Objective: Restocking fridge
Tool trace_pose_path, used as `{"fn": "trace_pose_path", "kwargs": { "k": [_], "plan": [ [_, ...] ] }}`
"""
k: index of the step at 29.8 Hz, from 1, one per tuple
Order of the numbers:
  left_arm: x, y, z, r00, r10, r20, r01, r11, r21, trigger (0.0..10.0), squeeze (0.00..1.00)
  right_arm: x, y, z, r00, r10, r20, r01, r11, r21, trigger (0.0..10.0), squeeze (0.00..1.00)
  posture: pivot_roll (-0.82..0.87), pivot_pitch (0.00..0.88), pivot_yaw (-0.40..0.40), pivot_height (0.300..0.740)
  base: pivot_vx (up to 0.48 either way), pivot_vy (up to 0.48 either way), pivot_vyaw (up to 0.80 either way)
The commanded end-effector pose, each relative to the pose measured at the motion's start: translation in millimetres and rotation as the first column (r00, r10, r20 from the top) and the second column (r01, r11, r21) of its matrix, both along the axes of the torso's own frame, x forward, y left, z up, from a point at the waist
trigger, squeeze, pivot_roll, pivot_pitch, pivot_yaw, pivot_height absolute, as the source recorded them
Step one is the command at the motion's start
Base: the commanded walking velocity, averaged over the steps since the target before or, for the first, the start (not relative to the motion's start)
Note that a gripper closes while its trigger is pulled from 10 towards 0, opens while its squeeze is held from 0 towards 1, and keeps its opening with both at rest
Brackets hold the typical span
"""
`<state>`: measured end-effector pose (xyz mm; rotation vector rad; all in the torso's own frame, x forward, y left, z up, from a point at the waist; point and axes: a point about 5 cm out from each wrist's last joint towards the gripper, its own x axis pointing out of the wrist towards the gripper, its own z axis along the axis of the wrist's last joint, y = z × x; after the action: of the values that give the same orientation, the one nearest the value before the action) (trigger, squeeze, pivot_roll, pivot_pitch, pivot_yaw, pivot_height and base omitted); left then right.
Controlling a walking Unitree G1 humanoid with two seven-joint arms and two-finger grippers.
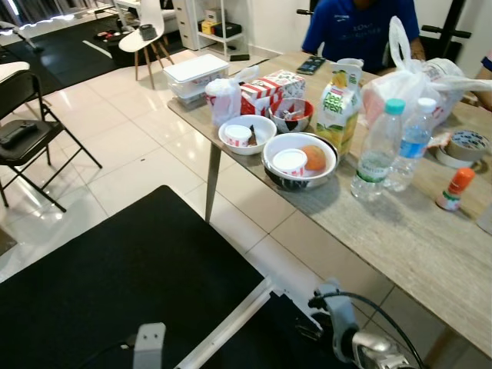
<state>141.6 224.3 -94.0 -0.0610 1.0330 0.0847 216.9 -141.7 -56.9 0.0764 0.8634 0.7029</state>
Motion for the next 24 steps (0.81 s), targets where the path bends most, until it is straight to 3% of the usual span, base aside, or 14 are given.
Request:
{"fn": "trace_pose_path", "kwargs": {
  "k": [1, 2, 4, 5, 6, 7, 13, 15, 16, 17, 18, 19, 20, 24],
  "plan": [
    [-7.8, -1.4, -3, 0.999, -0.032, -0.03, 0.032, 0.999, -0.001, 10.0, 0.0, 7.7, 5.0, 7, 0.999, 0.018, 0.034, -0.02, 0.998, 0.061, 10.0, 0.4, 0.01, 0.0, 0.058, 0.74, 0.0, 0.0, 0.0],
    [-10.2, -6.5, -5, 0.996, -0.075, -0.042, 0.075, 0.997, -0.003, 10.0, 0.0, 15.9, 7.0, 16, 0.996, 0.063, 0.07, -0.071, 0.99, 0.121, 10.0, 0.56, -0.01, 0.0, 0.064, 0.74, 0.0, 0.0, 0.0],
    [-10.2, -6.5, -5, 0.996, -0.075, -0.042, 0.075, 0.997, -0.003, 10.0, 0.0, 15.9, 7.0, 16, 0.996, 0.063, 0.07, -0.071, 0.99, 0.121, 10.0, 0.56, -0.01, 0.0, 0.064, 0.74, 0.0, 0.0, 0.0],
    [-13.3, -10.6, -7, 0.992, -0.112, -0.057, 0.112, 0.994, -0.002, 10.0, 0.0, 23.1, 6.6, 26, 0.989, 0.103, 0.105, -0.12, 0.977, 0.174, 10.0, 0.81, -0.02, 0.0, 0.051, 0.74, 0.0, 0.0, 0.0],
    [-13.3, -10.6, -7, 0.992, -0.112, -0.057, 0.112, 0.994, -0.002, 10.0, 0.0, 23.1, 6.6, 26, 0.989, 0.103, 0.105, -0.12, 0.977, 0.174, 10.0, 0.81, -0.02, 0.0, 0.051, 0.74, 0.0, 0.0, 0.0],
    [-14.7, -14.2, -8, 0.99, -0.127, -0.064, 0.127, 0.992, -0.005, 10.0, 0.0, 30.4, 7.0, 39, 0.97, 0.191, 0.152, -0.224, 0.944, 0.243, 10.0, 1.0, -0.03, 0.0, 0.035, 0.74, 0.0, 0.0, 0.0],
    [-14.1, -17.1, -8, 0.99, -0.128, -0.062, 0.128, 0.992, -0.012, 10.0, 0.0, 34.6, 6.4, 50, 0.943, 0.272, 0.191, -0.319, 0.904, 0.286, 10.0, 1.0, -0.03, 0.0, 0.028, 0.74, 0.0, 0.0, 0.0],
    [-13.2, -19.4, -8, 0.99, -0.125, -0.058, 0.124, 0.992, -0.019, 10.0, 0.0, 36.1, 6.7, 58, 0.916, 0.337, 0.219, -0.393, 0.864, 0.315, 10.0, 1.0, -0.03, 0.0, 0.01, 0.74, 0.0, 0.0, 0.0],
    [-13.1, -21.7, -9, 0.991, -0.122, -0.055, 0.121, 0.992, -0.025, 10.0, 0.0, 33.5, 12.8, 65, 0.873, 0.42, 0.249, -0.486, 0.799, 0.356, 10.0, 1.0, -0.03, 0.013, -0.011, 0.74, 0.0, 0.0, 0.0],
    [-13.1, -21.7, -9, 0.991, -0.122, -0.055, 0.121, 0.992, -0.025, 10.0, 0.0, 33.5, 12.8, 65, 0.873, 0.42, 0.249, -0.486, 0.799, 0.356, 10.0, 1.0, -0.03, 0.013, -0.011, 0.74, 0.0, 0.0, 0.0],
    [-14.1, -23.6, -9, 0.992, -0.112, -0.055, 0.11, 0.993, -0.032, 10.0, 0.0, 30.1, 21.0, 73, 0.834, 0.476, 0.279, -0.551, 0.731, 0.401, 10.0, 1.0, -0.02, 0.005, -0.01, 0.74, 0.0, 0.0, 0.0],
    [-14.1, -23.6, -9, 0.992, -0.112, -0.055, 0.11, 0.993, -0.032, 10.0, 0.0, 30.1, 21.0, 73, 0.834, 0.476, 0.279, -0.551, 0.731, 0.401, 10.0, 1.0, -0.02, 0.005, -0.01, 0.74, 0.0, 0.0, 0.0],
    [-14.8, -24.6, -9, 0.993, -0.104, -0.054, 0.102, 0.994, -0.039, 10.0, 0.0, 26.3, 30.5, 79, 0.798, 0.516, 0.311, -0.602, 0.666, 0.44, 10.0, 1.0, -0.02, 0.003, 0.005, 0.74, 0.0, 0.0, 0.0],
    [-14.8, -24.6, -9, 0.993, -0.104, -0.054, 0.102, 0.994, -0.039, 10.0, 0.0, 26.3, 30.5, 79, 0.798, 0.516, 0.311, -0.602, 0.666, 0.44, 10.0, 1.0, -0.02, 0.003, 0.005, 0.74, 0.0, 0.0, 0.0]
  ]
}}
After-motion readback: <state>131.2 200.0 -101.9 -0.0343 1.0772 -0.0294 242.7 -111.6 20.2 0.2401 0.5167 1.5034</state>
